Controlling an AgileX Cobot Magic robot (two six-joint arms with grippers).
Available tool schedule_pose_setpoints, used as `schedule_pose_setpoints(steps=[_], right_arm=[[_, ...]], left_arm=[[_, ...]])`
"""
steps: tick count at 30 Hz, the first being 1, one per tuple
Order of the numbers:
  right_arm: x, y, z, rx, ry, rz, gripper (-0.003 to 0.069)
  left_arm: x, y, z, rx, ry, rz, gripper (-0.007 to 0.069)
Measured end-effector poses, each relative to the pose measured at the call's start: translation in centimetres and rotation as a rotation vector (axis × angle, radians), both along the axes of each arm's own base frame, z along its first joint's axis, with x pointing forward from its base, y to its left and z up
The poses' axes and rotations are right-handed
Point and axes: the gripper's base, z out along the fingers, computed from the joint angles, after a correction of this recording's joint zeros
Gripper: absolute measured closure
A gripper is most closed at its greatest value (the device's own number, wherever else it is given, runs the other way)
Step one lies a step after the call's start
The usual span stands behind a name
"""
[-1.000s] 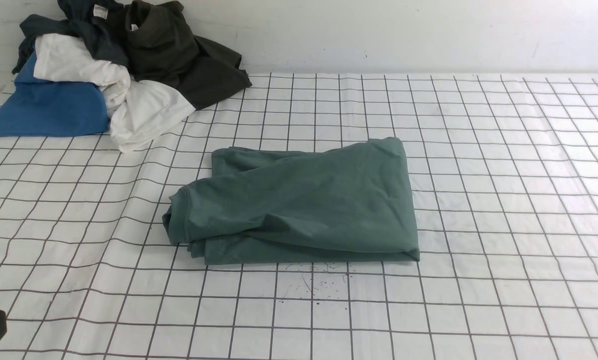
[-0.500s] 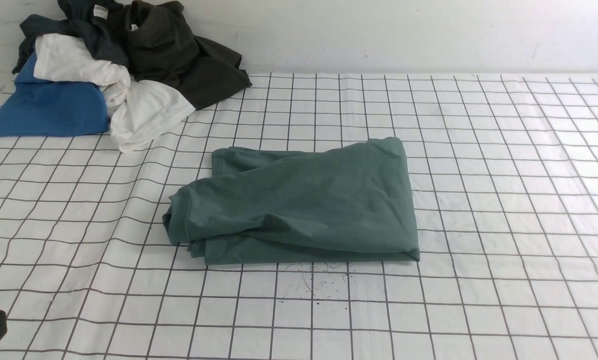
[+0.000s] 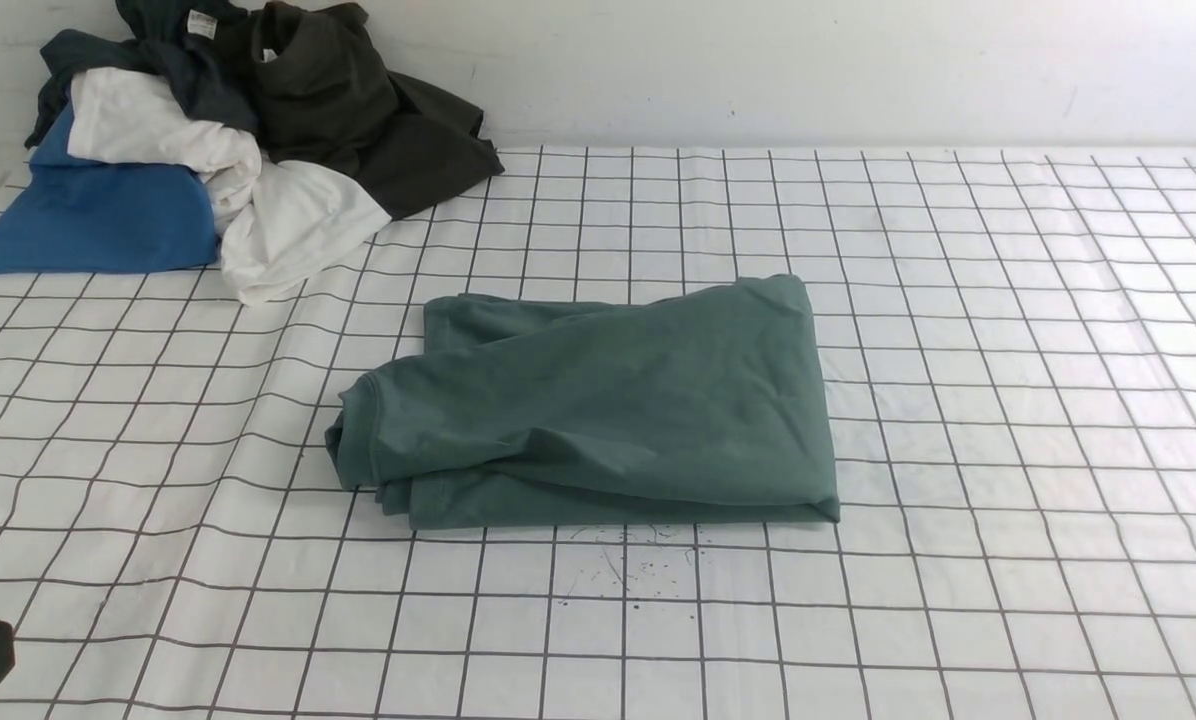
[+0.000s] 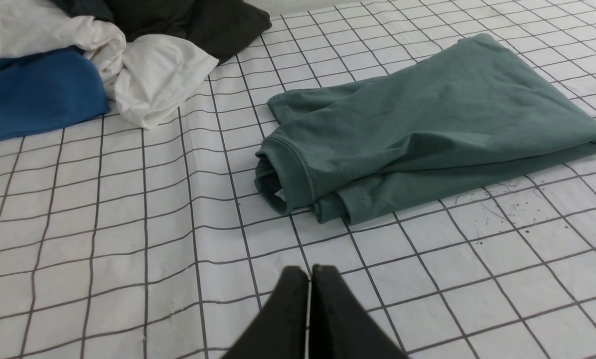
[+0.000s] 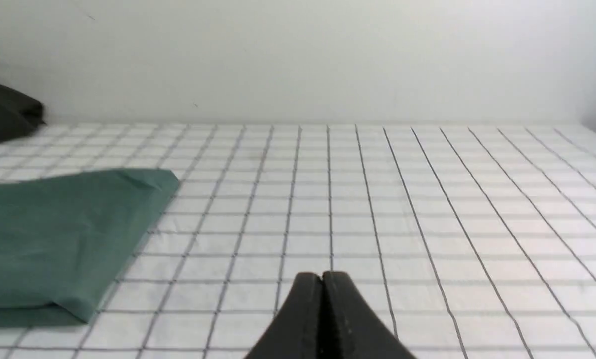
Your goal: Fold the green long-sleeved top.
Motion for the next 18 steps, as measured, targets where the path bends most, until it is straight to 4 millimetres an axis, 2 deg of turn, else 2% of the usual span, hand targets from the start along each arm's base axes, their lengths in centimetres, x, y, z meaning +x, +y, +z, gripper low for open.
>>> schedule_pose_setpoints(steps=[2,4,18], right_arm=[[0.2,-0.1,-1.8,0.021,0.051,-0.026,0.0673],[0.3,-0.2,-2.7,0.029,0.079,-0.033,0.0673],[0.3,-0.2,-2.7,0.045,0.064,-0.037,0.0673]], left_arm=[[0.0,0.0,0.0,-0.001,0.000,0.000,0.0631],[0.0,0.0,0.0,-0.001,0.000,0.000,0.0631],[0.0,0.0,-0.1,0.000,0.008,-0.002,0.0631]])
